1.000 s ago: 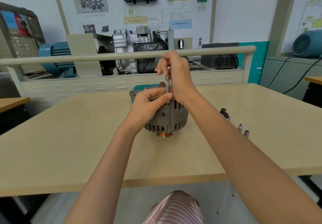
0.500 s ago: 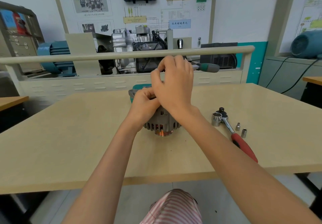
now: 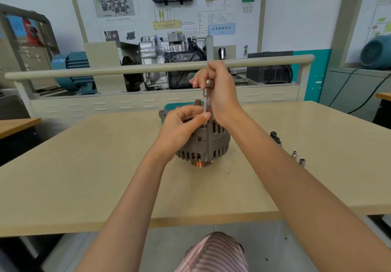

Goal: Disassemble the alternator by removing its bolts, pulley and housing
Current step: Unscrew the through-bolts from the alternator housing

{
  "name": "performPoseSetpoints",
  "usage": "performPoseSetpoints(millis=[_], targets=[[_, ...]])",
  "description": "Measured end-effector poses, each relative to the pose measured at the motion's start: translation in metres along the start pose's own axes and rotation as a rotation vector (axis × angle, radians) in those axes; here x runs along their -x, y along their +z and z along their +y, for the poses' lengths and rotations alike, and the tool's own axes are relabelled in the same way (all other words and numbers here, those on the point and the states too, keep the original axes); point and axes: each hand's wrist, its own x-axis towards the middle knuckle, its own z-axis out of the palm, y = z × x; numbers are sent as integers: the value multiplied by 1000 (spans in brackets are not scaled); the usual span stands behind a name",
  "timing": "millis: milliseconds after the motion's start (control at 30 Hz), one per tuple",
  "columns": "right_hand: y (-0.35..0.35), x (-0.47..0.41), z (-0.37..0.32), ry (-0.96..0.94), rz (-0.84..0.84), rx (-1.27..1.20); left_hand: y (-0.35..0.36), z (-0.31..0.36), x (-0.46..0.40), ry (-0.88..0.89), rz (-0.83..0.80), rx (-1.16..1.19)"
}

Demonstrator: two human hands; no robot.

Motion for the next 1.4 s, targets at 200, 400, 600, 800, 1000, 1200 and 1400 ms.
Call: performPoseSetpoints(millis=[200,400,600,800,1000,1200,1400], targets=[[13,25,13,-462,243,890,-1,-3,2,57,56,-7],[16,31,8,-473,333,950,2,0,4,87,41,-15],[8,12,-6,-170,35,366,-1,1,2,28,-13,30],[5,-4,-1,-8,-71,-5,-1,2,1,-15,-16,78],[11,10,3,-198,59,330,1,-1,0,2,42,44],[23,28,12,-465,376,1232,1,-4,1,31,100,4],[17,12,0,-304,153,544,0,-1,1,45,33,27]])
